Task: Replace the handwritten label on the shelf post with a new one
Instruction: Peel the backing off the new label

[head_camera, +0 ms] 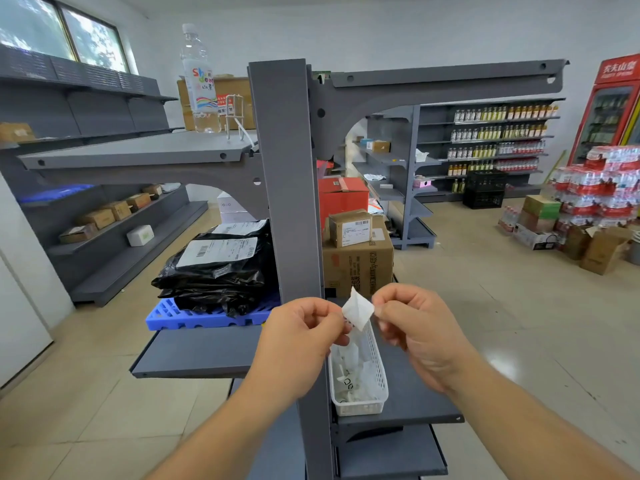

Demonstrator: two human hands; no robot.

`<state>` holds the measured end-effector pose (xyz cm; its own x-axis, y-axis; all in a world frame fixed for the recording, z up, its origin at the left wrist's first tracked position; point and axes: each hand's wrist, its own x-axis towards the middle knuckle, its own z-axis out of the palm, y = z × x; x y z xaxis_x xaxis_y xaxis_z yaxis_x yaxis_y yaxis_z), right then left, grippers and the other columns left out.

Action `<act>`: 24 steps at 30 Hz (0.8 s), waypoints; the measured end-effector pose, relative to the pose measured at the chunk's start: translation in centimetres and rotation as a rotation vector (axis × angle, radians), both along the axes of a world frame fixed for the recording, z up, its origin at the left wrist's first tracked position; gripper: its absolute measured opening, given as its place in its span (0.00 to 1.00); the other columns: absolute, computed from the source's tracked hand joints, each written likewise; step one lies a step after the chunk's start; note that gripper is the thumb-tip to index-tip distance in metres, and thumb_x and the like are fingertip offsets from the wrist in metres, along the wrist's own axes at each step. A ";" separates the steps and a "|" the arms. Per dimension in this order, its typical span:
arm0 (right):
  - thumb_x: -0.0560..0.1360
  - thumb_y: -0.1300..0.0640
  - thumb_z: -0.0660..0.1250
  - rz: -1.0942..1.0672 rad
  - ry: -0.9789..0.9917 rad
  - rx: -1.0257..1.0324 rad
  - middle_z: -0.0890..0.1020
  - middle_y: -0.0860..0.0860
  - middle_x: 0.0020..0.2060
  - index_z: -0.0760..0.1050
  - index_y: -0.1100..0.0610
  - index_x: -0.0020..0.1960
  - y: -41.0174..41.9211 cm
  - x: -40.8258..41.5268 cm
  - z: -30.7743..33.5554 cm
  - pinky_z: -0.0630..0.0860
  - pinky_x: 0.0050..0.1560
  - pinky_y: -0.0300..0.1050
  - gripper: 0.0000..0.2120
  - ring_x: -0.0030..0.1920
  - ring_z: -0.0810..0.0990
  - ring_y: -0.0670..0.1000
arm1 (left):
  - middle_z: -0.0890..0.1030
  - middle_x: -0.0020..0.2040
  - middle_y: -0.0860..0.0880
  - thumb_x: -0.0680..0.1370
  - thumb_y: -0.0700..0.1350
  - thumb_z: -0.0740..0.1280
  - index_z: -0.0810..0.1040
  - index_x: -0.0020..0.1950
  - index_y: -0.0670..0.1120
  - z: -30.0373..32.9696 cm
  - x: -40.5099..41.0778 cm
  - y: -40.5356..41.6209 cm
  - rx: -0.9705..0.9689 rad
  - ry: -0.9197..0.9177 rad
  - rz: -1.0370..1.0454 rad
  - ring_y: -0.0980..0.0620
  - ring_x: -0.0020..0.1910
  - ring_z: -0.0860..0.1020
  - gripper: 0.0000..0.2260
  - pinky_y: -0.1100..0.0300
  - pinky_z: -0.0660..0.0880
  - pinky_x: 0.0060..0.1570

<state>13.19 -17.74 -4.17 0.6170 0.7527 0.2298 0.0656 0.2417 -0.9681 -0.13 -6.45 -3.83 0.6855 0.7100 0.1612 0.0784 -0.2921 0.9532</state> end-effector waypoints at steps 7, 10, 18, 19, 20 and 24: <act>0.66 0.65 0.65 0.022 0.091 0.000 0.72 0.52 0.25 0.77 0.56 0.31 -3.0 2.4 -0.5 0.63 0.31 0.41 0.07 0.28 0.66 0.48 | 0.87 0.36 0.48 0.79 0.37 0.67 0.85 0.36 0.45 -3.0 3.0 -2.0 -0.288 -0.002 -0.061 0.55 0.35 0.83 0.14 0.64 0.76 0.34; 0.66 0.65 0.65 -0.012 0.100 -0.005 0.72 0.52 0.25 0.77 0.56 0.31 -4.1 3.1 -0.8 0.61 0.32 0.43 0.08 0.28 0.66 0.49 | 0.86 0.35 0.46 0.78 0.38 0.68 0.86 0.34 0.45 -5.1 4.5 -2.3 -0.422 0.021 -0.075 0.53 0.34 0.81 0.14 0.62 0.75 0.35; 0.66 0.64 0.64 -0.091 0.122 -0.006 0.72 0.52 0.24 0.78 0.54 0.30 -7.3 4.8 -1.4 0.62 0.29 0.41 0.09 0.27 0.66 0.49 | 0.83 0.31 0.45 0.75 0.37 0.67 0.82 0.38 0.42 -12.6 9.2 -2.7 -0.796 0.117 0.144 0.52 0.28 0.74 0.08 0.61 0.72 0.32; 0.66 0.64 0.64 -0.093 0.125 -0.003 0.72 0.51 0.24 0.78 0.54 0.30 -7.5 4.8 -1.5 0.62 0.29 0.41 0.10 0.26 0.66 0.48 | 0.83 0.31 0.45 0.75 0.37 0.67 0.83 0.38 0.41 -13.6 9.7 -2.5 -0.816 0.120 0.188 0.51 0.28 0.74 0.08 0.60 0.72 0.33; 0.66 0.64 0.64 -0.097 0.128 -0.004 0.72 0.51 0.24 0.78 0.53 0.29 -8.0 5.0 -1.7 0.62 0.29 0.41 0.10 0.26 0.66 0.48 | 0.83 0.31 0.45 0.75 0.37 0.68 0.83 0.37 0.41 -14.5 10.1 -2.5 -0.834 0.124 0.230 0.51 0.28 0.74 0.08 0.59 0.73 0.33; 0.66 0.64 0.64 -0.122 0.138 -0.032 0.72 0.51 0.24 0.78 0.53 0.29 -9.8 5.5 -2.4 0.61 0.30 0.42 0.11 0.27 0.66 0.49 | 0.84 0.35 0.44 0.79 0.38 0.67 0.84 0.40 0.40 -16.7 11.7 -1.7 -0.860 0.129 0.380 0.48 0.30 0.75 0.10 0.56 0.73 0.36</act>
<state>18.65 -27.55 -6.56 0.7281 0.6759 0.1140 -0.0414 0.2095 -0.9769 11.60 -8.12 -20.50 0.3604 0.7292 -0.5816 0.1432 0.5729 0.8070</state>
